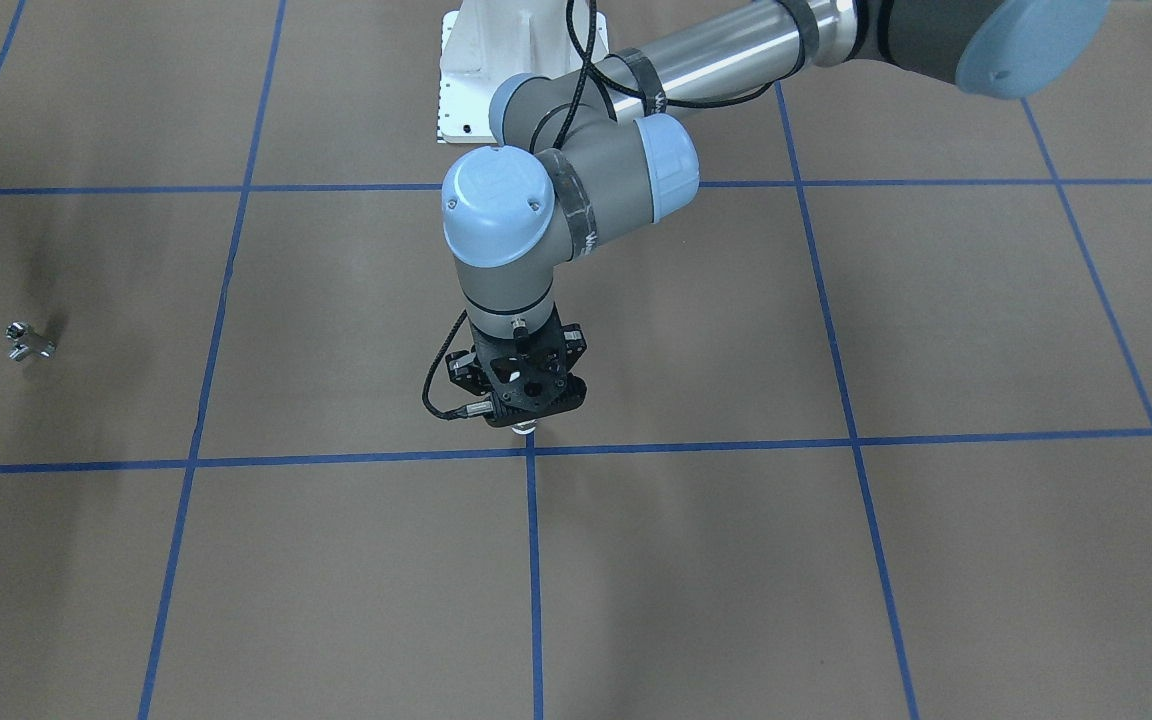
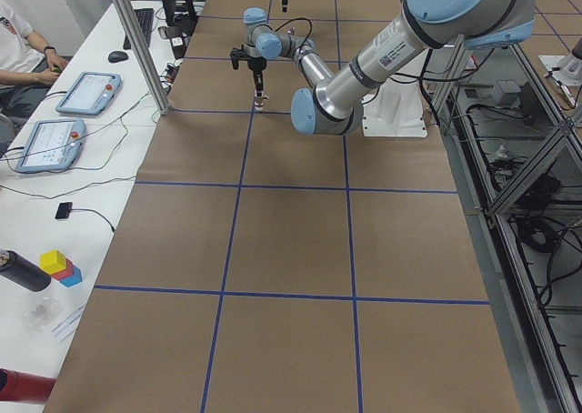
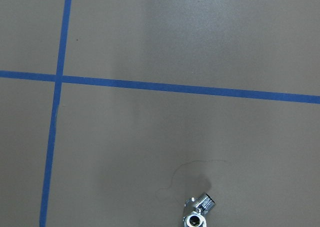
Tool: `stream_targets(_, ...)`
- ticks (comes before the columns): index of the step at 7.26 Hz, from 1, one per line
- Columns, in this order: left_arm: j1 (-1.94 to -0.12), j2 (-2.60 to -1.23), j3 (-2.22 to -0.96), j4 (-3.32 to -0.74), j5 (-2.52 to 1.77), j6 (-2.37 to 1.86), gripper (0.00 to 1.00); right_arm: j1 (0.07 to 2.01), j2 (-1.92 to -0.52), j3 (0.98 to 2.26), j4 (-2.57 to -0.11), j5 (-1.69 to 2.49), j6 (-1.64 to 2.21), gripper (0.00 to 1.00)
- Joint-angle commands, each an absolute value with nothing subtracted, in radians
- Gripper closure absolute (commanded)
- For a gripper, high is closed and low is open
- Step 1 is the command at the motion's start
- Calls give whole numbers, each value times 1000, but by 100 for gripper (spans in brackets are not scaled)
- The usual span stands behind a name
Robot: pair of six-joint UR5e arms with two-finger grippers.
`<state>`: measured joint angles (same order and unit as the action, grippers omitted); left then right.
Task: Assemble PPR valve and pipe with both arms
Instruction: 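Lower the valve upright onto the table centre with the left gripper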
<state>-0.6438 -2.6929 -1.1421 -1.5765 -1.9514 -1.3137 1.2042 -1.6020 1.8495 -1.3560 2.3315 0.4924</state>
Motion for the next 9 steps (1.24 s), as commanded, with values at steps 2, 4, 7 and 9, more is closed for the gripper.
stream_targets(2,-643,-2681,-1141,-1578,-1950,-1313,100,1204,-1601,1847,-1356,2332,503,0)
stream_targets(4,-643,-2681,-1144,-1580,-1950,-1313,100,1204,-1601,1847,-1356,2332,506,0)
stream_targets(7,-630,-2681,-1144,-1580,-1950,-1316,100,1204,-1601,1845,-1356,2332,506,0)
stream_targets(9,-630,-2680,-1144,-1580,-1950,-1316,100,1204,-1601,1845,-1356,2332,514,0)
